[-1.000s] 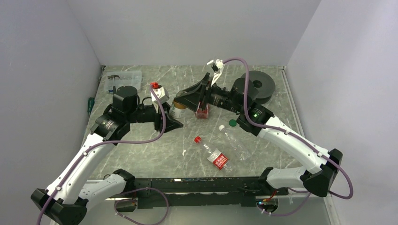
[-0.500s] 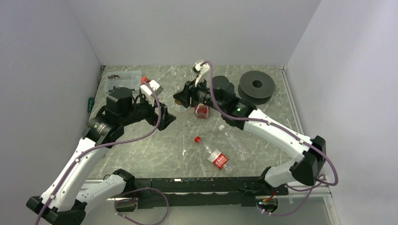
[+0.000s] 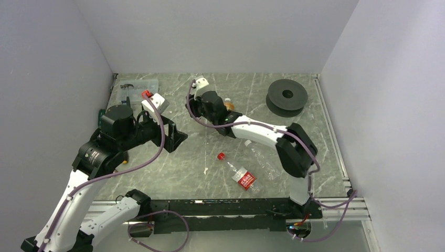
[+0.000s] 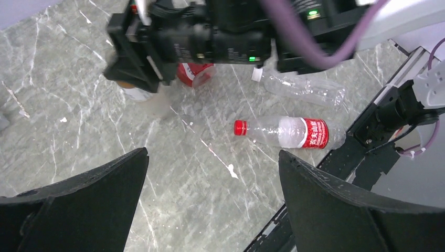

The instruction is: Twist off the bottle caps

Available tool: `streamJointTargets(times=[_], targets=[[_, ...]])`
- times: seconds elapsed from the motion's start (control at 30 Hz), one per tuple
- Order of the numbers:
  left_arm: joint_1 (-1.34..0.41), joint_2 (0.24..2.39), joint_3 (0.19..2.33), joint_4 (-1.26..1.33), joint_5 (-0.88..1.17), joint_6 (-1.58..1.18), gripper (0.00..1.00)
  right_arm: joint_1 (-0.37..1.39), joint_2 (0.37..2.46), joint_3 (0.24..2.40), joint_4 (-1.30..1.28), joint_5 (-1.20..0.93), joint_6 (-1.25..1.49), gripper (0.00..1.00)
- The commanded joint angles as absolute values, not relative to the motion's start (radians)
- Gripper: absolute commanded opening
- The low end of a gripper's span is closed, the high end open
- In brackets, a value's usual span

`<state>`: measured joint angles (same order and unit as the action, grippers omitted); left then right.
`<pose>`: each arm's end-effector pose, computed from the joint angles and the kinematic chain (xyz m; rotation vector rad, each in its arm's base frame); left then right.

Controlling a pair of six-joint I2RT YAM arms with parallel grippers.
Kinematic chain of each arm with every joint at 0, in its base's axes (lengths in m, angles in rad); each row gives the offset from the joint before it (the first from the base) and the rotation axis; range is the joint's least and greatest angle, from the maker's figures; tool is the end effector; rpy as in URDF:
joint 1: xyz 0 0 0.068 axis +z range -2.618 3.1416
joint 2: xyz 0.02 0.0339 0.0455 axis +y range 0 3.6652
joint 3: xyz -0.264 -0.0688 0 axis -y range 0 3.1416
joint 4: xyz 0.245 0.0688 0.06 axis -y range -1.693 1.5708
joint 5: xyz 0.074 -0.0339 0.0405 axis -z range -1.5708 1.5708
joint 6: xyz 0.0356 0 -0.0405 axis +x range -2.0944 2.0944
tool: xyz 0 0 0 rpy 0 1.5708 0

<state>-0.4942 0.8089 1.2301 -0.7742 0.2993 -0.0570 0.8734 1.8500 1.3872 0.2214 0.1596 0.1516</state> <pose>0.1167 -0.0748 0.4221 0.6237 1.8613 -0.6537 0.2900 0.3373 0.2855 -0.5431 1.7662 0.5802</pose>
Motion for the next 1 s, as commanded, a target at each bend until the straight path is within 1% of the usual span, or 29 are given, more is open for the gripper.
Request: streamJointTargets(times=[0.0, 0.13, 0.3, 0.47, 0.53, 0.57, 0.6, 0.7, 0.8, 0.9, 0.97], targets=[[-0.494, 0.793, 1.271, -0.801, 0.322, -0.072, 0.99, 0.861, 1.956, 1.518, 0.430, 0.263, 0.136, 0.10], [-0.492, 0.786, 1.282, -0.824, 0.316, -0.065, 0.99, 0.861, 2.068, 1.617, 0.481, 0.325, 0.142, 0.13], [-0.492, 0.779, 1.278, -0.829, 0.319, -0.061, 0.99, 0.856, 2.187, 1.718, 0.462, 0.362, 0.155, 0.14], [-0.492, 0.779, 1.265, -0.811, 0.317, -0.063, 0.99, 0.854, 2.209, 1.703, 0.446, 0.355, 0.194, 0.15], [-0.492, 0.781, 1.262, -0.806, 0.321, -0.065, 1.00, 0.854, 2.206, 1.686, 0.439, 0.358, 0.200, 0.17], [-0.492, 0.781, 1.260, -0.802, 0.322, -0.067, 1.00, 0.854, 2.201, 1.674, 0.441, 0.361, 0.202, 0.20], [-0.492, 0.782, 1.258, -0.798, 0.318, -0.071, 0.99, 0.854, 2.194, 1.659, 0.447, 0.363, 0.205, 0.26], [-0.492, 0.781, 1.253, -0.787, 0.304, -0.072, 0.99, 0.854, 2.181, 1.626, 0.451, 0.359, 0.211, 0.51], [-0.492, 0.782, 1.245, -0.782, 0.304, -0.068, 1.00, 0.853, 2.175, 1.619, 0.442, 0.354, 0.218, 0.70], [-0.492, 0.783, 1.244, -0.786, 0.304, -0.063, 0.99, 0.852, 2.170, 1.631, 0.423, 0.352, 0.221, 0.80], [-0.492, 0.781, 1.240, -0.786, 0.303, -0.059, 0.99, 0.852, 2.164, 1.635, 0.414, 0.349, 0.219, 0.82]])
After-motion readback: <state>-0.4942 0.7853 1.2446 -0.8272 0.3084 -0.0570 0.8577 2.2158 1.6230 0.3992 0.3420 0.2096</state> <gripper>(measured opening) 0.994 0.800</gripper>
